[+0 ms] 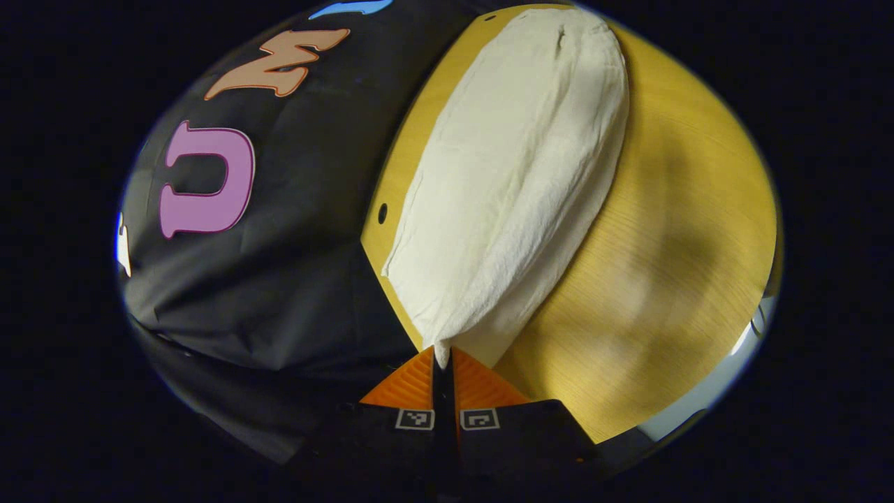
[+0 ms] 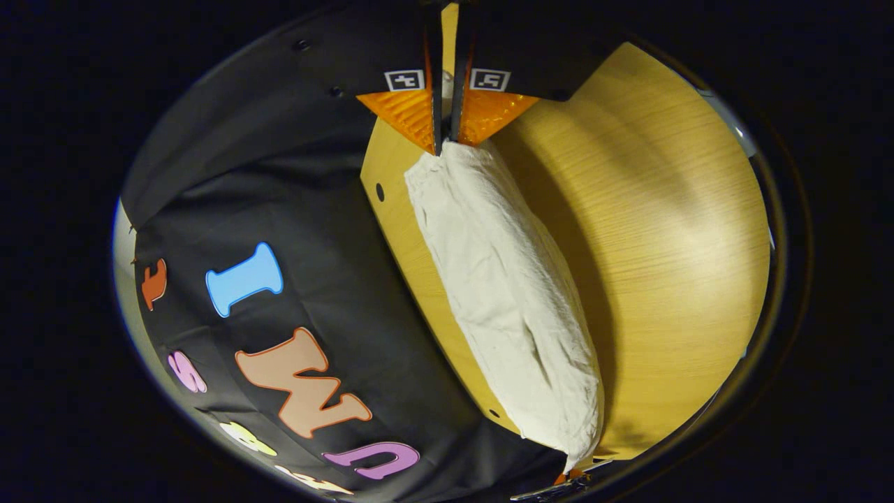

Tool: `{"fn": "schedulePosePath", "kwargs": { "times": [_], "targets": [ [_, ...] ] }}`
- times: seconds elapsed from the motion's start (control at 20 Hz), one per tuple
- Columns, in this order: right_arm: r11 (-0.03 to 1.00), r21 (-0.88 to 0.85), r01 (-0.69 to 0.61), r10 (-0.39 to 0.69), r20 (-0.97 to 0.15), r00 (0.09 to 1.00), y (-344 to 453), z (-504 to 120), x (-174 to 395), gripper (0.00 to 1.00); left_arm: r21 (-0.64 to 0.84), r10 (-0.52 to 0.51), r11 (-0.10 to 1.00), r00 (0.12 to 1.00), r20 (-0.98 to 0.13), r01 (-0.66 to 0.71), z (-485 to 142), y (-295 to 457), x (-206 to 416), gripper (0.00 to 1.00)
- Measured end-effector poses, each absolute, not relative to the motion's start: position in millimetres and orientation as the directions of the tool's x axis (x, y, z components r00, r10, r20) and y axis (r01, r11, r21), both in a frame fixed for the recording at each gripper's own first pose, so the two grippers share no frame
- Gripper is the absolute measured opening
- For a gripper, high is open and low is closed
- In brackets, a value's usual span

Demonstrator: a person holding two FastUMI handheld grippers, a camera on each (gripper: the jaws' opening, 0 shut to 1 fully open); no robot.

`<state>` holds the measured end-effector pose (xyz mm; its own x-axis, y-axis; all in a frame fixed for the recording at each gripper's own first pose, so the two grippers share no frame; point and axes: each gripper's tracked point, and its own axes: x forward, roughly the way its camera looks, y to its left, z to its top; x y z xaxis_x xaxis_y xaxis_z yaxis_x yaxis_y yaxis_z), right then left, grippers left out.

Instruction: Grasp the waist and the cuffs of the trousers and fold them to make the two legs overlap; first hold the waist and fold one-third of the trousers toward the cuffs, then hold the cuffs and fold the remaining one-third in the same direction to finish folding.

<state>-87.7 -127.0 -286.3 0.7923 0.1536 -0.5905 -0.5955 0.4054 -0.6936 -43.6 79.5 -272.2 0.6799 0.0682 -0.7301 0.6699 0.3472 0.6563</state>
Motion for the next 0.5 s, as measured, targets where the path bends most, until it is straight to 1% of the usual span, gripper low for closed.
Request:
{"fn": "schedulePosePath", "kwargs": {
  "times": [0.2,0.3,0.5],
  "targets": [
    [0.437,-0.706,-0.557,0.158,-0.55,0.82,-123,-272,-61,0.1,0.695,0.086,0.398,0.73,-0.678,0.599,-249,79,-19,0.0],
    [0.47,-0.707,-0.529,0.149,-0.527,0.837,-121,-263,-46,0.09,0.713,0.088,0.411,0.753,-0.652,0.569,-234,78,-15,0.0],
    [0.509,-0.717,-0.477,0.107,-0.497,0.861,-116,-256,-14,0.1,0.721,0.069,0.432,0.777,-0.625,0.542,-223,68,21,0.0]
  ]
}}
